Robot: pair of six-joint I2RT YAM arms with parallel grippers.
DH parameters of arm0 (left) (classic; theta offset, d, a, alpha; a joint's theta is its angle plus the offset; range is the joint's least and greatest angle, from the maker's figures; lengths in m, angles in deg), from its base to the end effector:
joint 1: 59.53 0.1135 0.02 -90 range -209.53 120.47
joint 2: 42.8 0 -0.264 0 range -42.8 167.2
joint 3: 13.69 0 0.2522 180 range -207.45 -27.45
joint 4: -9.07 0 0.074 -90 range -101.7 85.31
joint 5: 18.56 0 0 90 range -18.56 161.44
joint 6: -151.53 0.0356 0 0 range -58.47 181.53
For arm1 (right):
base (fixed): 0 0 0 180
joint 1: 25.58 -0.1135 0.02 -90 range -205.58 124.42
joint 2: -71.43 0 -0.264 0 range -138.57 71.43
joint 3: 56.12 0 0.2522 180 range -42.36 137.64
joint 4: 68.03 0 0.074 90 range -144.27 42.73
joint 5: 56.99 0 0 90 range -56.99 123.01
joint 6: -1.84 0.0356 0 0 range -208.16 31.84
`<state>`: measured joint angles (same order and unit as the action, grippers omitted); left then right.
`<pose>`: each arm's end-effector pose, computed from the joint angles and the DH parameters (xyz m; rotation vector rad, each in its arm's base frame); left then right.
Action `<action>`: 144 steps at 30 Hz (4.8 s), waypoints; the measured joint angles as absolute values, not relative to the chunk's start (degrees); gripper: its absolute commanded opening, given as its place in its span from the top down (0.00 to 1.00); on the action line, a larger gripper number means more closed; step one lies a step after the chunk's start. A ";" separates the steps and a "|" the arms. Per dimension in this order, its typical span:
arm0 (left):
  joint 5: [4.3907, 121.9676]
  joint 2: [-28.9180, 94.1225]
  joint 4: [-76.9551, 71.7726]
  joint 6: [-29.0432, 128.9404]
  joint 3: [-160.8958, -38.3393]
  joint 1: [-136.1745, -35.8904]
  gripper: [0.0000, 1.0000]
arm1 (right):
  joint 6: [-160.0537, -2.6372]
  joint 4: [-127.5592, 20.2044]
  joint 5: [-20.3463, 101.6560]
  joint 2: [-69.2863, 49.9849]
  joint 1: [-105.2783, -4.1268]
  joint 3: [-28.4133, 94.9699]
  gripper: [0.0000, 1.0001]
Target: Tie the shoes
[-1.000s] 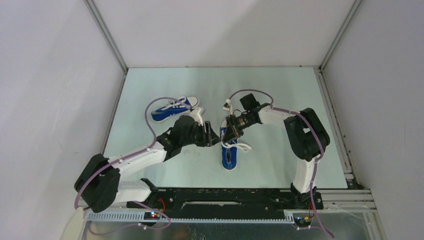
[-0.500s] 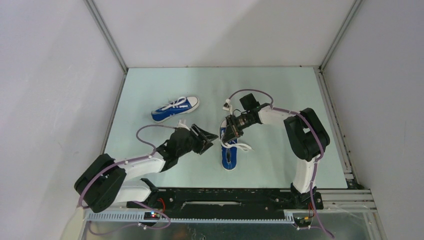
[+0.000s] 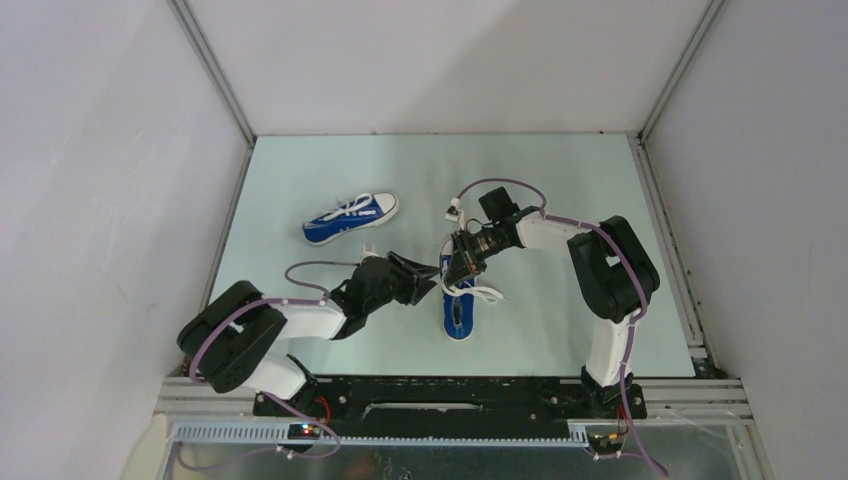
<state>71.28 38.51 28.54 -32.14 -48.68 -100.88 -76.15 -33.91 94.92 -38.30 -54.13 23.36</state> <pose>0.1892 -0.1666 0.1426 -1.0486 2.1394 -1.3542 0.3067 0.2026 0.1531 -0.7304 2.5408 1.6802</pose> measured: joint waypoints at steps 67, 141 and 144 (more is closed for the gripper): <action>82.88 20.18 -2.83 -1.32 -58.98 -91.98 1.00 | -77.22 -23.88 35.49 -21.74 -61.34 10.26 0.37; 72.54 20.00 -13.82 16.99 -64.66 -79.13 1.00 | -59.04 -42.37 64.48 -14.54 -46.77 1.59 0.26; 72.06 19.94 -14.32 17.10 -64.66 -78.93 1.00 | -52.61 -42.68 62.09 -14.02 -46.46 1.43 0.25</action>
